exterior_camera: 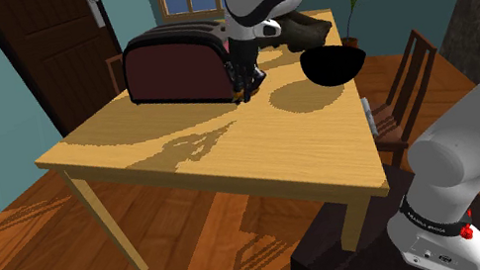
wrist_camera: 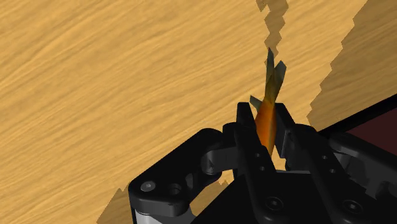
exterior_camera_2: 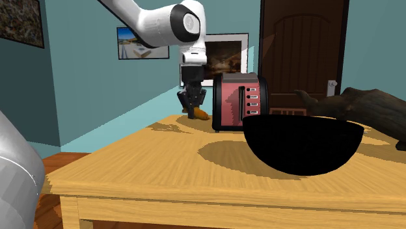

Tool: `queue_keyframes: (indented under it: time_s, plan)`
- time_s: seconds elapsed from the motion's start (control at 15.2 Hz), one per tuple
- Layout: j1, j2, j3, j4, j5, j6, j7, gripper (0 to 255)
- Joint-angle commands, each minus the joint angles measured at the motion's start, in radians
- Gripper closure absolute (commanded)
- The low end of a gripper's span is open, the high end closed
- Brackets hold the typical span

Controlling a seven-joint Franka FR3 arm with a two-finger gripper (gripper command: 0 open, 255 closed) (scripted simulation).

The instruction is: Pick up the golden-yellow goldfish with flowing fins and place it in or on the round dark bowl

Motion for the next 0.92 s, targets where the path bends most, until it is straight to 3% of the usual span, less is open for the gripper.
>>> queue_keyframes:
  time_s: [0.0,0.86]
  plan:
    - [-0.002,-0.002,-0.004,0.025,-0.002,-0.027,0.000,255]
    - [-0.010,0.002,-0.019,0.202,-0.016,-0.201,0.015,255]
